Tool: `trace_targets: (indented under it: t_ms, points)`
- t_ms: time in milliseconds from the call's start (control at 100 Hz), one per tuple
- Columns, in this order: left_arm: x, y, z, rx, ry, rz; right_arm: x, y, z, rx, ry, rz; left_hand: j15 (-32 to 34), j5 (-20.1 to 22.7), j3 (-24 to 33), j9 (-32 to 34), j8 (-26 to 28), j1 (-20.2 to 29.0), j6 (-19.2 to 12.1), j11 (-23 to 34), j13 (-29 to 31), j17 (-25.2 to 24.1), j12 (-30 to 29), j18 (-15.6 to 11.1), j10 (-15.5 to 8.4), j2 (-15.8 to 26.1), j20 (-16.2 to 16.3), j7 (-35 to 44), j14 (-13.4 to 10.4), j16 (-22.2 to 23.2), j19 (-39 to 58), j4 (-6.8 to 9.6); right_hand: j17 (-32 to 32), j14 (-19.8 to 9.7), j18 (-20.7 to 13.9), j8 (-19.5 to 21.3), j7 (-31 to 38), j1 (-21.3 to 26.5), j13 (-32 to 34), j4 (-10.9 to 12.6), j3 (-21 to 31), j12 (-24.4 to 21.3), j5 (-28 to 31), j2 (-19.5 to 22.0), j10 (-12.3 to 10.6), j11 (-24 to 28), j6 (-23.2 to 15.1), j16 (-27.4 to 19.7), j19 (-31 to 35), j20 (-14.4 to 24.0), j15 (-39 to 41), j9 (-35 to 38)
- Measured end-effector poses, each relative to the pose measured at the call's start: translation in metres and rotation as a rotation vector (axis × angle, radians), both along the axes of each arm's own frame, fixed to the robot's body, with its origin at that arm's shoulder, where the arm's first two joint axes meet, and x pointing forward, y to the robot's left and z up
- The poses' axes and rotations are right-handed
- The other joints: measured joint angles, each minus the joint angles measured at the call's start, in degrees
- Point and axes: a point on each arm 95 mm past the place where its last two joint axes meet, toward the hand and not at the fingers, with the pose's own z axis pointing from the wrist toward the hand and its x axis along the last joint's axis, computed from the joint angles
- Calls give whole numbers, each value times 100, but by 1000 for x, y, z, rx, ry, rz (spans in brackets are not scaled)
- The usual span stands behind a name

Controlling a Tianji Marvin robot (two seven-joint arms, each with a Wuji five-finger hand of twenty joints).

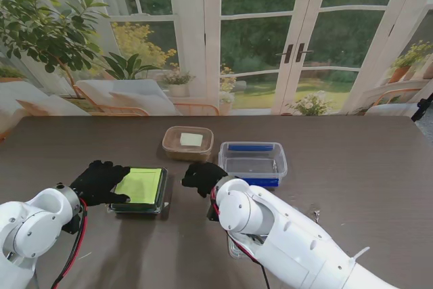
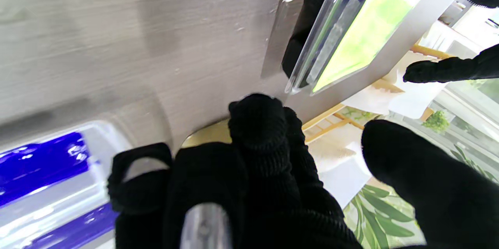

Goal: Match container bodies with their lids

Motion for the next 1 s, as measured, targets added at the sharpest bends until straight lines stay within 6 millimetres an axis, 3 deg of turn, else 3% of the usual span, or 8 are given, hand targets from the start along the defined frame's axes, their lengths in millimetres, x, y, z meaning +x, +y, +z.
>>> trace_targets:
  t_ms: [270,850,880,920,1000]
  points:
    - [3,-29,-6,-11,-17,-138,-14,-33,7,-13,-42,-40,0,8,17,-59,64,0,-91,-11,-5,-10,-53,-77,-145,-338,-511,31,-130,-9,-248,0,0,5,57,-2,0,0,0,0,0,-7,4,0,4,0,-1,-1,0,0,0,0]
    - [9,-55,-21,36,-70,-221,-19,-64,-2,-9,-51,-85,1,10,406,-56,153,8,-151,-11,30,-10,-107,-135,-254,-812,-530,66,-134,-9,-250,-1,0,9,60,-14,-8,0,0,0,0,-14,89,0,9,0,-1,-1,0,0,0,0]
    - [9,-56,-23,35,-70,-220,-19,-64,-2,-8,-51,-85,1,10,465,-56,160,8,-153,-11,30,-10,-107,-135,-257,-774,-530,66,-134,-9,-250,-1,0,10,60,-14,-10,0,0,0,0,-15,89,0,9,0,-1,-1,0,0,0,0]
    - [9,-57,-25,33,-72,-219,-19,-65,-3,-8,-50,-86,3,9,1001,-56,252,-103,-157,-11,30,-10,-107,-135,-259,-902,-530,66,-134,-9,-250,-4,0,11,61,-14,-37,0,0,0,0,-15,150,0,10,0,-1,-1,0,0,0,0]
    - [9,-59,-29,30,-87,-216,-19,-65,-3,-7,-49,-86,6,9,1263,-56,339,-233,-198,-3,30,-10,-107,-135,-267,-1004,-530,66,-134,-7,-250,-10,0,30,61,-15,-37,0,0,0,0,-15,194,0,26,0,-1,-1,0,0,0,0]
